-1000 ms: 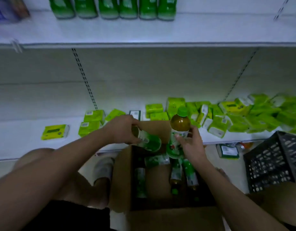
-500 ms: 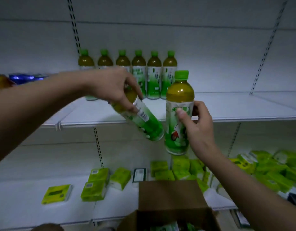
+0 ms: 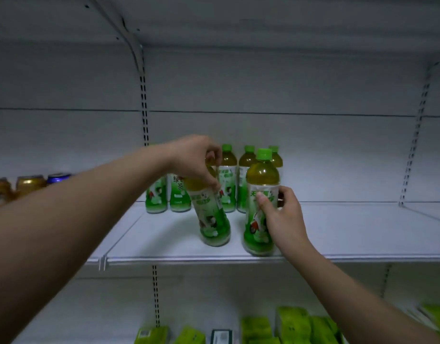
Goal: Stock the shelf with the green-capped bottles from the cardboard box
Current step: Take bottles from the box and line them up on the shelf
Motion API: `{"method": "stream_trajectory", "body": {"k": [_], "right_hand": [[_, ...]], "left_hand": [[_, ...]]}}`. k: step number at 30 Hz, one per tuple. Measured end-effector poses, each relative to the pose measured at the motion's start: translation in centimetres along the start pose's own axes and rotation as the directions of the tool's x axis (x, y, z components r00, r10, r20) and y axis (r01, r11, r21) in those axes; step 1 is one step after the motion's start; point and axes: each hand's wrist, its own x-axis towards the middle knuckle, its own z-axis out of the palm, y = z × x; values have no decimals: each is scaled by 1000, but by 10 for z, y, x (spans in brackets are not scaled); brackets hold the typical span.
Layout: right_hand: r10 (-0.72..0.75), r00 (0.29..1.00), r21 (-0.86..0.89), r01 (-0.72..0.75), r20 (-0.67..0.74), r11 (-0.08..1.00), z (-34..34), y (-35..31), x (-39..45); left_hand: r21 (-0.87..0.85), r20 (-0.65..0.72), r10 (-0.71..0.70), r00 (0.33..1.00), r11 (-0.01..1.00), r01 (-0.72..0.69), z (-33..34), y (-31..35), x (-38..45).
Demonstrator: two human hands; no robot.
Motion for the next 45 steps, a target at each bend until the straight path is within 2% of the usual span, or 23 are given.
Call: {"method": "stream_trajectory", "body": {"k": [4, 8, 11, 13, 15, 17, 21, 25, 31, 37, 45], "right_hand": [[35, 998, -21, -34, 52, 999, 11, 15, 7], [30, 992, -30, -27, 119, 999, 11, 20, 12], [45, 984, -14, -44, 172, 999, 11, 25, 12], [61, 978, -30, -56, 197, 998, 11, 29, 13], [75, 974, -35, -69, 215, 997, 11, 31, 15], [85, 968, -17, -83, 236, 996, 11, 30, 17], [87, 963, -12, -87, 256, 996, 10, 26, 20], [110, 945, -71, -92, 307, 993, 7, 30, 13], [102, 946, -86, -79, 307, 993, 15, 30, 13], [121, 917, -125, -79, 381, 989, 47, 28, 14], [109, 887, -125, -58, 448, 990, 109, 29, 18]], "left_hand": [[-233, -234, -6, 972, 971, -50, 28, -13, 3], [-451, -450, -179, 875, 891, -49, 62, -16, 4], [-712, -447, -331, 831, 694, -106, 82, -15, 4], [-797, -422, -377, 825, 588, -139, 89, -12, 5], [-830, -407, -387, 828, 535, -158, 93, -7, 7], [-849, -366, -355, 860, 506, -153, 100, -1, 9], [-836, -288, -257, 923, 537, -111, 126, 7, 11], [-876, -204, -271, 941, 480, -52, 147, -6, 12], [-865, -214, -249, 945, 498, -65, 151, -23, 2], [-850, -237, -305, 922, 525, -45, 145, -56, -10], [-826, -298, -445, 844, 563, 5, 140, -116, -30]]}}
